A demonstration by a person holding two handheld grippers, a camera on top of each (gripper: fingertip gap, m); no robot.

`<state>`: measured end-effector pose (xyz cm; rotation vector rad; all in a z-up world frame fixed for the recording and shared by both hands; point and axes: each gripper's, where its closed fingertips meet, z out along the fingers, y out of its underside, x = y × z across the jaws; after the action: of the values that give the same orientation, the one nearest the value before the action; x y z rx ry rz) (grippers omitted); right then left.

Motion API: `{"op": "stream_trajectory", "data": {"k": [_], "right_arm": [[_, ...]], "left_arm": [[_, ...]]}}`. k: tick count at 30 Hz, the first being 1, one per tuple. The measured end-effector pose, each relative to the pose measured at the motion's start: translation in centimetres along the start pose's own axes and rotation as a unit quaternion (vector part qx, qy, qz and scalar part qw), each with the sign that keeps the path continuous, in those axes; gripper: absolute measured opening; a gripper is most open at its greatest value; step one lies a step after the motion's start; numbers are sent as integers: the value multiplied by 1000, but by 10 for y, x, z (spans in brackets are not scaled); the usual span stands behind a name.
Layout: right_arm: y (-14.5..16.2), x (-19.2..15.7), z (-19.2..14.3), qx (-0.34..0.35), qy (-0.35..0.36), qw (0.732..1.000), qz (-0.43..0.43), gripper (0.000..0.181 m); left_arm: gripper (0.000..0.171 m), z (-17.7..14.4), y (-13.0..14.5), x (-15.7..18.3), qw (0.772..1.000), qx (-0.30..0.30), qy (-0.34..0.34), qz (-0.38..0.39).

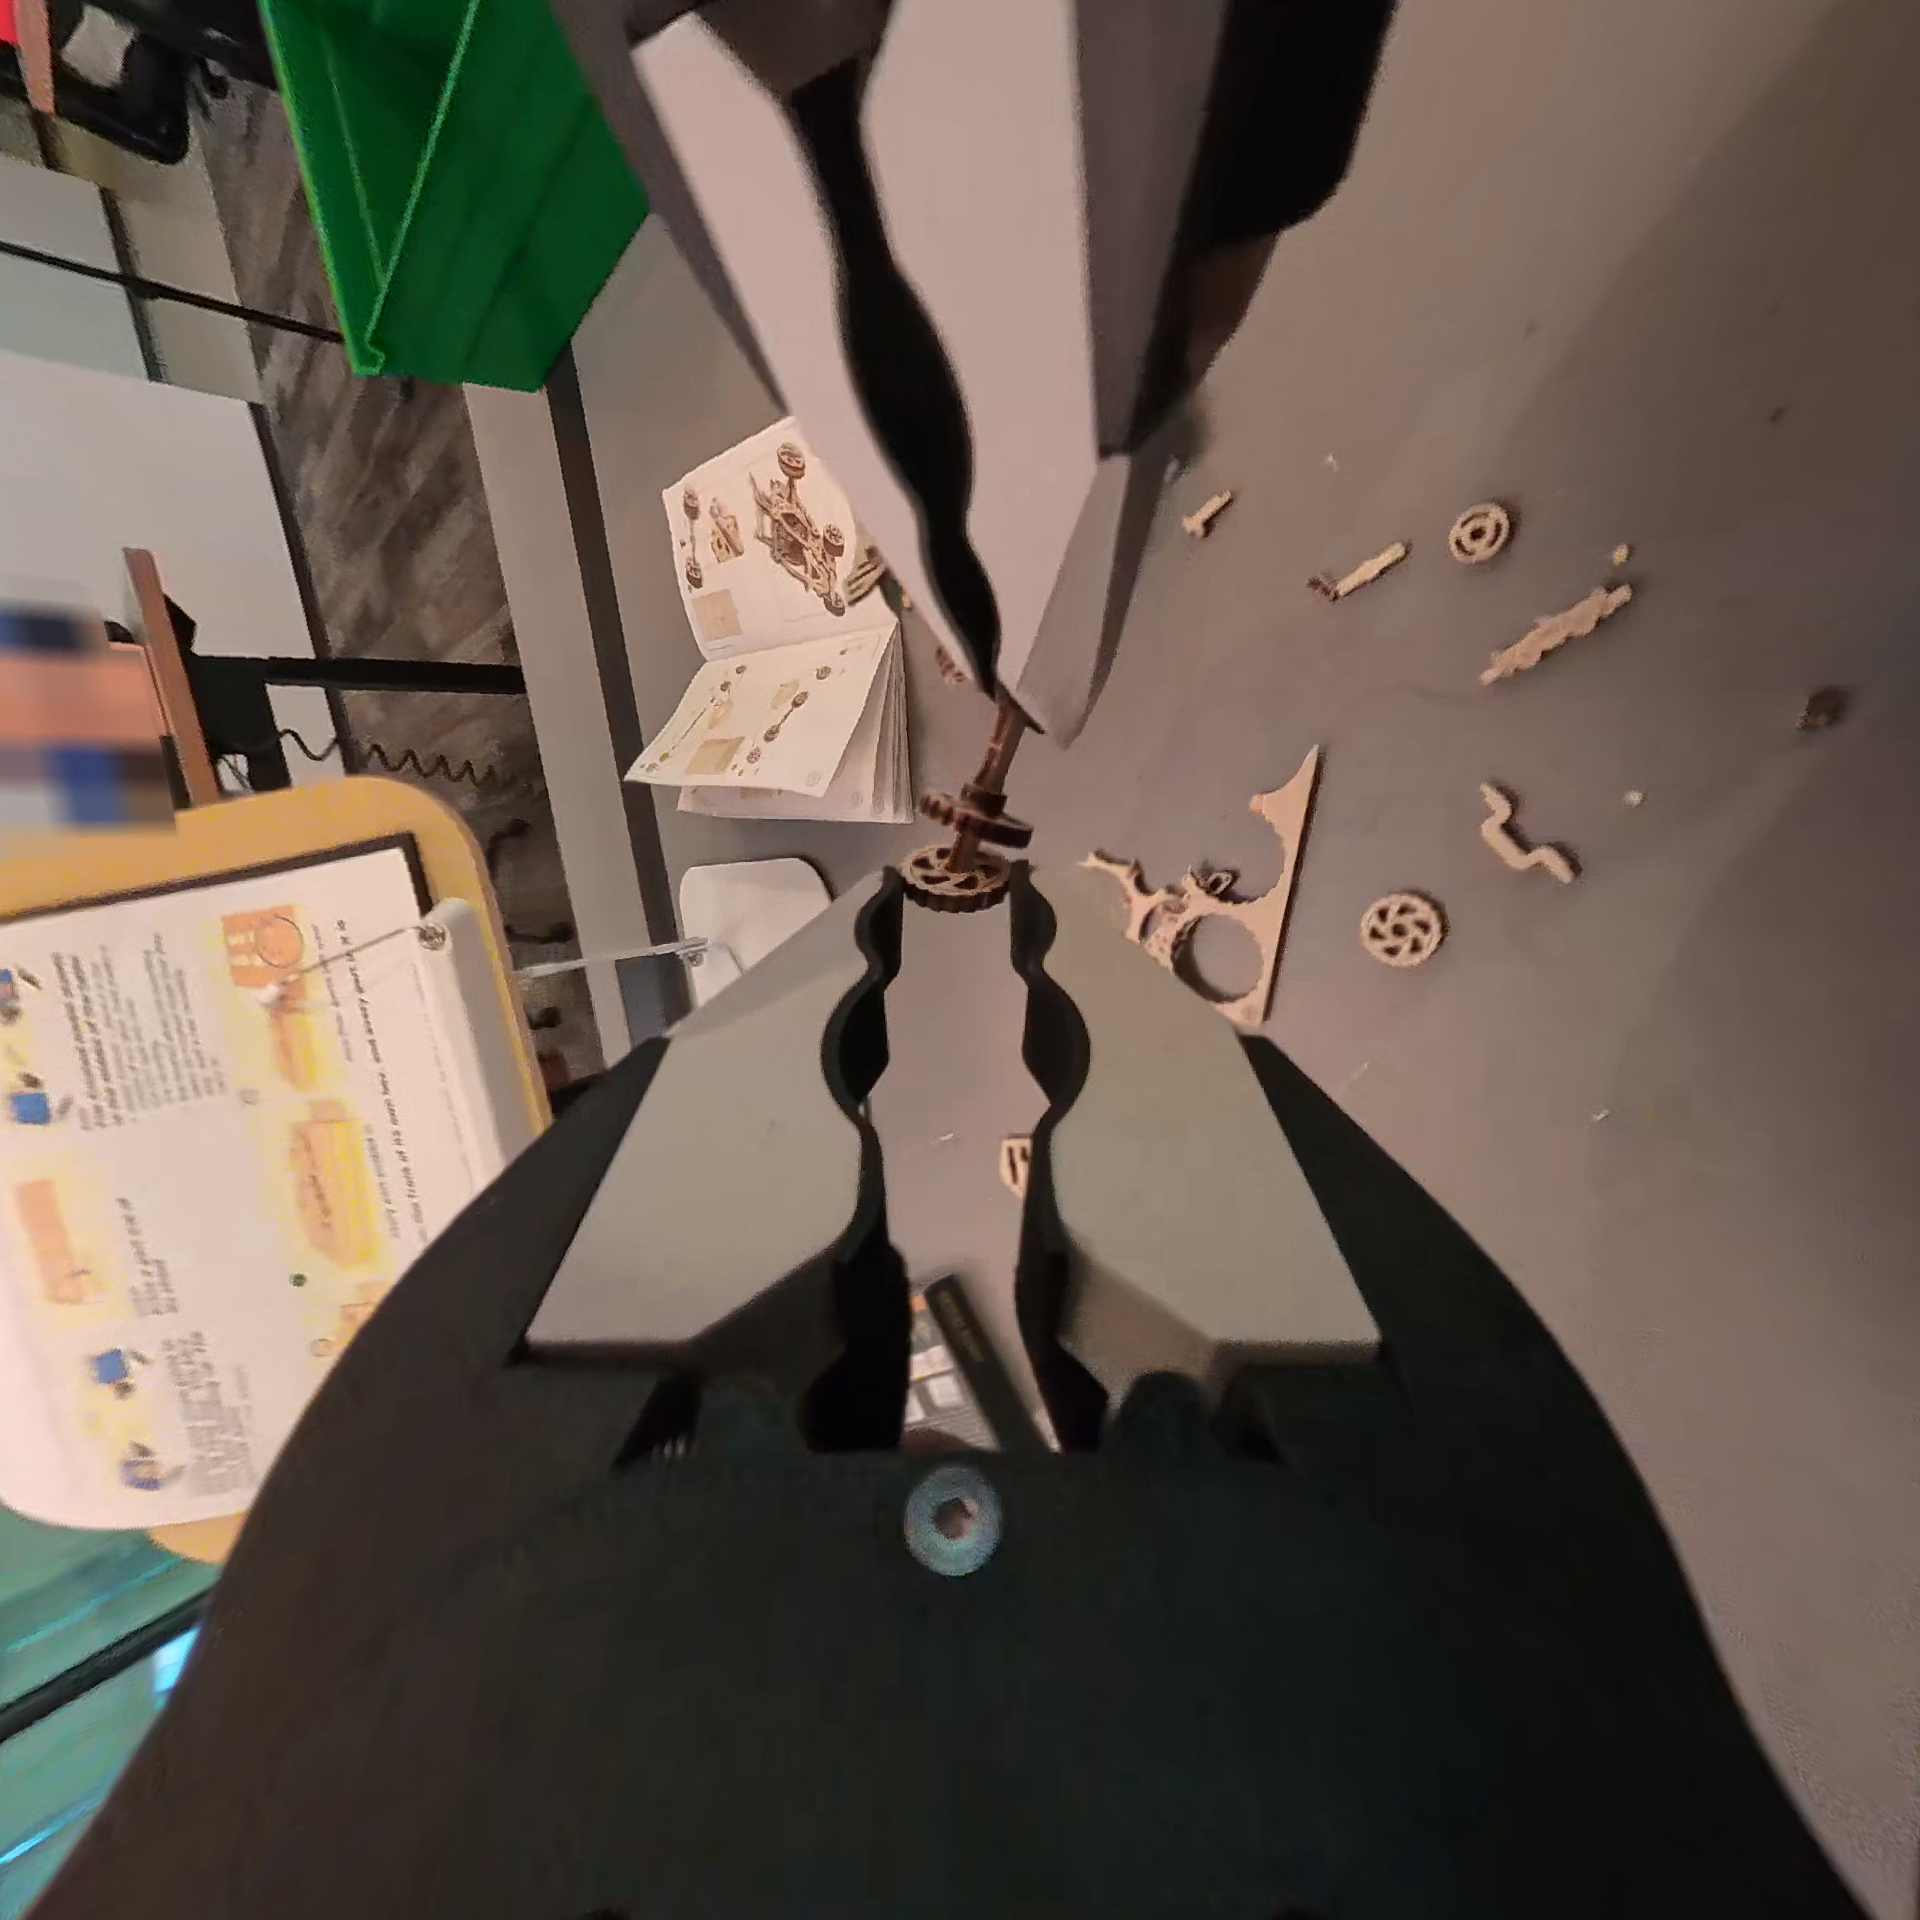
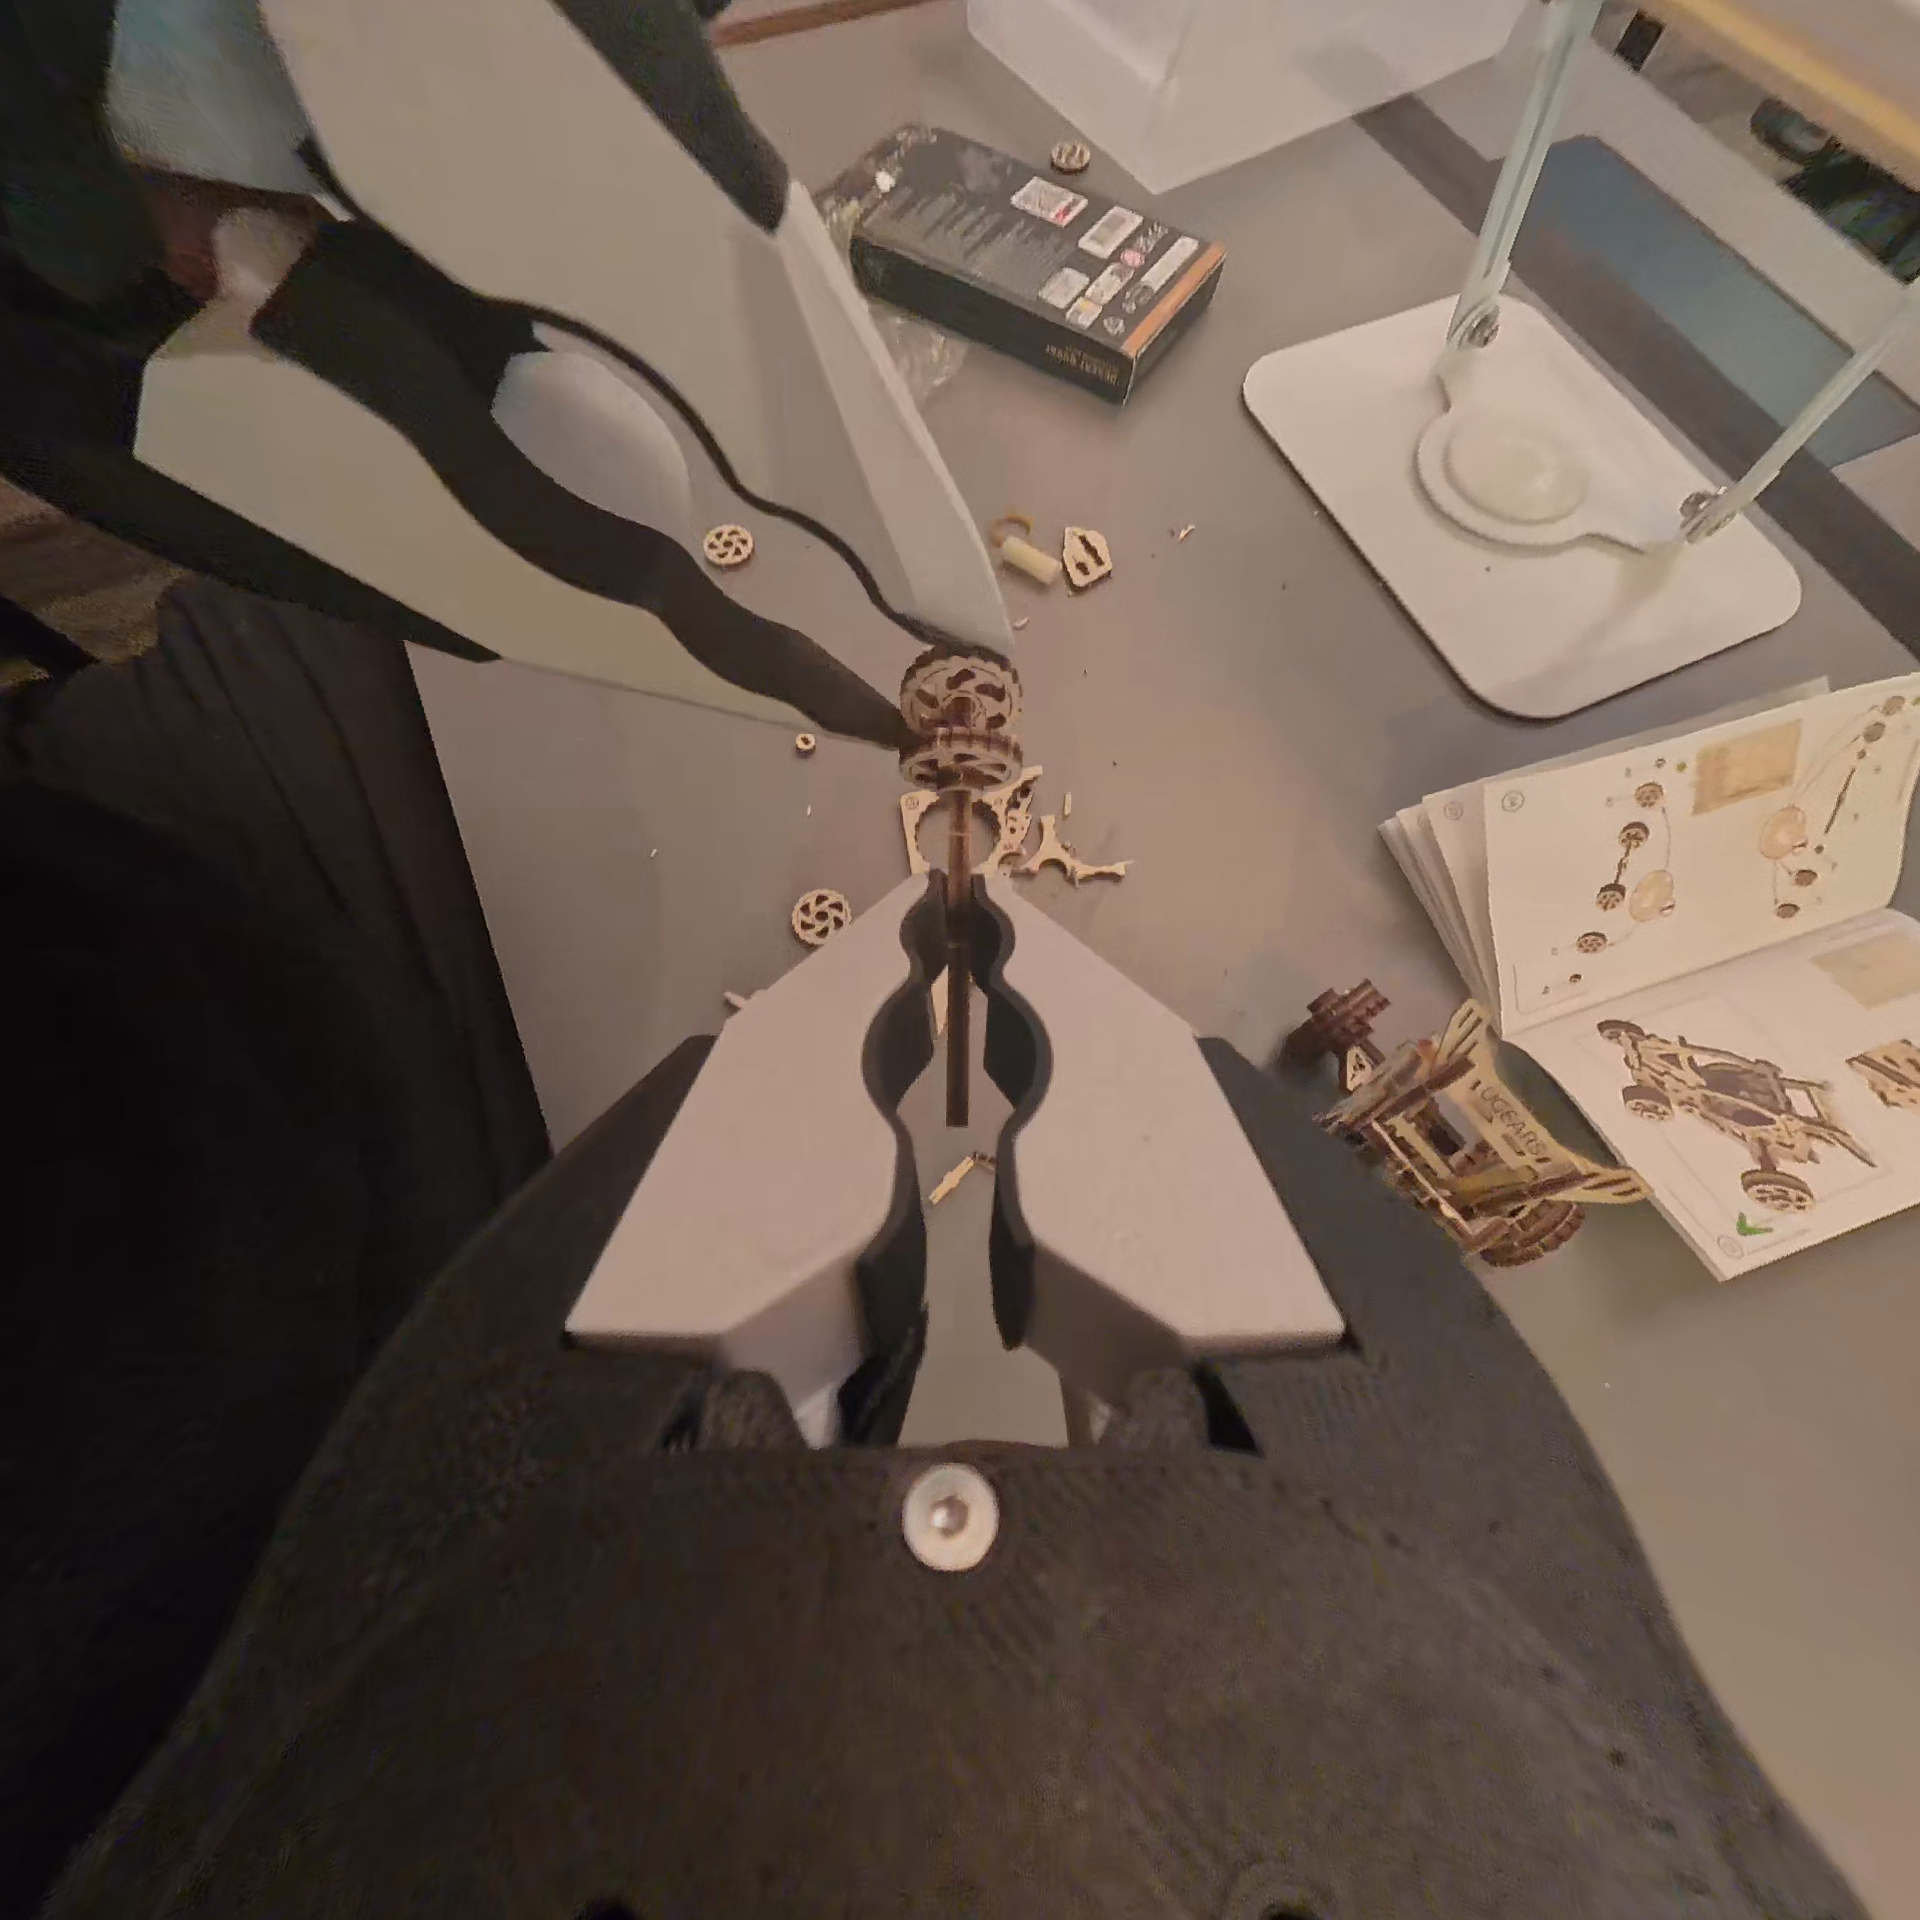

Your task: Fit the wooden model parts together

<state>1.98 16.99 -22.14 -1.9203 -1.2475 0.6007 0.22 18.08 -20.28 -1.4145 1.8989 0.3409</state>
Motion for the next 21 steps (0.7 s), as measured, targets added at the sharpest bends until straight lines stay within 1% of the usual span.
{"op": "stream_trajectory", "data": {"k": [2,5,7,8,10,13,15,17,19,21], "right_arm": [[5,0,3,-27,-5,1000,-1,0],[7,0,9,-44,-11,999,2,0],[8,1,12,-42,-24,999,16,0],[6,0,12,-37,-29,999,15,0],[5,0,13,-30,-34,999,22,0],[3,1,13,-3,-55,998,42,0],[-1,2,10,23,-65,996,50,0],[-6,1,7,42,-73,995,53,0],[-8,1,6,52,-76,994,53,0],[-11,-1,3,64,-82,993,46,0]], "left_arm": [[17,3,0,3,999,-21,5,42],[17,7,3,6,994,-50,16,91],[17,8,4,6,992,-55,22,113],[17,8,1,8,991,-43,32,123],[17,8,2,8,988,-47,35,140],[18,8,2,4,990,-29,40,132],[18,4,0,-1,992,-12,30,122],[29,-1,-2,-8,995,3,23,98],[33,-8,1,-12,997,16,30,73],[34,-15,2,-13,997,46,53,29]]}}
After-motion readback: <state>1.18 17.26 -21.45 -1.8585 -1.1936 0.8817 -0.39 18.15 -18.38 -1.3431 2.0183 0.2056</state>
